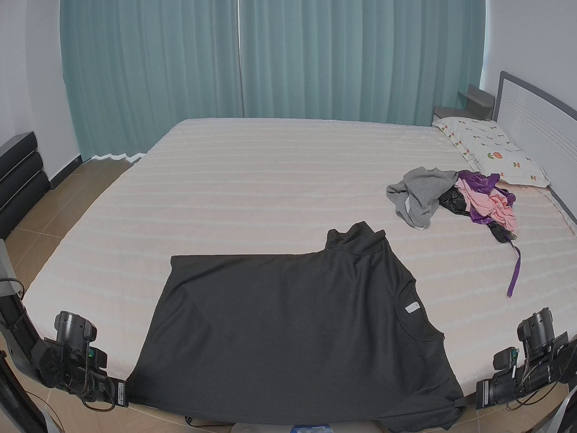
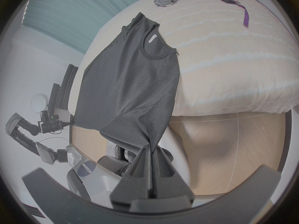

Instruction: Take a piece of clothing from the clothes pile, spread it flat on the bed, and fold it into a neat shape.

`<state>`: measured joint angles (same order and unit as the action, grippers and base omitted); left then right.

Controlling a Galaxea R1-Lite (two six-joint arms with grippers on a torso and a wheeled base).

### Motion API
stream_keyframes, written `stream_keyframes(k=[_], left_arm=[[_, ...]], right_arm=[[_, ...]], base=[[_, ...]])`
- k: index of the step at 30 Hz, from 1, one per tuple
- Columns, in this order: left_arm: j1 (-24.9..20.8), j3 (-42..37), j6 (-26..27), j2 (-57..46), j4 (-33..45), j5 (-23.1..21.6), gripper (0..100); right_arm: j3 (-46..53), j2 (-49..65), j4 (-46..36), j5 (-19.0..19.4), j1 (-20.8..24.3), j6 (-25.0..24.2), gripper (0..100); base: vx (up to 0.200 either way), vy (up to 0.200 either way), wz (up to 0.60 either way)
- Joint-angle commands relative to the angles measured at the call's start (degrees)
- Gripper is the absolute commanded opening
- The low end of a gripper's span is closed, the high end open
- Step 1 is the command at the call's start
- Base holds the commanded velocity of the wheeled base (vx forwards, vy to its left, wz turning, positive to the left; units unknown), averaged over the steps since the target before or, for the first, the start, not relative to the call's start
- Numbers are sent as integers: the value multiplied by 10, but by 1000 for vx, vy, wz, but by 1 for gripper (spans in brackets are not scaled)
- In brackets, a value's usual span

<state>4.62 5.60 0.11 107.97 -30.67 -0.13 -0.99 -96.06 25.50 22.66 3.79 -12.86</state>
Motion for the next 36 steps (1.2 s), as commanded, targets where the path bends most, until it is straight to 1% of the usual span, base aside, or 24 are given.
stream_keyframes(k=[1, 3, 7, 9, 11, 12, 14, 18, 20, 23, 25, 27, 36], left_arm=[[-1, 5, 3, -41, 29, 0, 0], [-1, 11, 2, -46, 42, 0, 0], [0, 33, -8, -49, 43, -2, 0], [0, 44, -18, -51, 43, -2, 0], [0, 74, -42, -53, 46, -1, 0], [0, 74, -42, -53, 46, -1, 0], [-3, 117, -80, -53, 47, 0, 0], [-9, 156, -117, -51, 53, 0, 0], [-15, 172, -136, -49, 58, 0, 0], [-33, 198, -180, -43, 60, 0, 0], [-43, 212, -201, -30, 60, 0, 0], [-49, 226, -210, -16, 61, 0, 0], [-51, 263, -213, 10, 62, 8, 0]], right_arm=[[10, 26, -9, -4, 0, 10, 0], [10, 27, -7, -4, 2, 10, 0], [-2, 30, -1, -3, 1, 8, 0], [-13, 32, 1, -3, 0, 4, 0], [-37, 32, 1, -3, -1, 0, 0], [-37, 32, 1, -3, -1, 0, 0], [-79, 25, -1, -3, -1, -15, 0], [-134, -2, -4, -5, 5, -41, 0], [-159, -19, -5, -8, 5, -42, 0], [-191, -46, -6, -28, 6, -43, 0], [-205, -58, -6, -33, 6, -43, 0], [-217, -68, -7, -34, 6, -43, 0], [-254, -104, -6, -34, 6, -44, 0]], base=[[0, 0, 0], [0, 0, 0], [0, 0, 0], [0, 0, 0], [0, 0, 0], [0, 0, 0], [0, 0, 0], [0, 0, 0], [0, 0, 0], [0, 0, 0], [0, 0, 0], [0, 0, 0], [0, 0, 0]])
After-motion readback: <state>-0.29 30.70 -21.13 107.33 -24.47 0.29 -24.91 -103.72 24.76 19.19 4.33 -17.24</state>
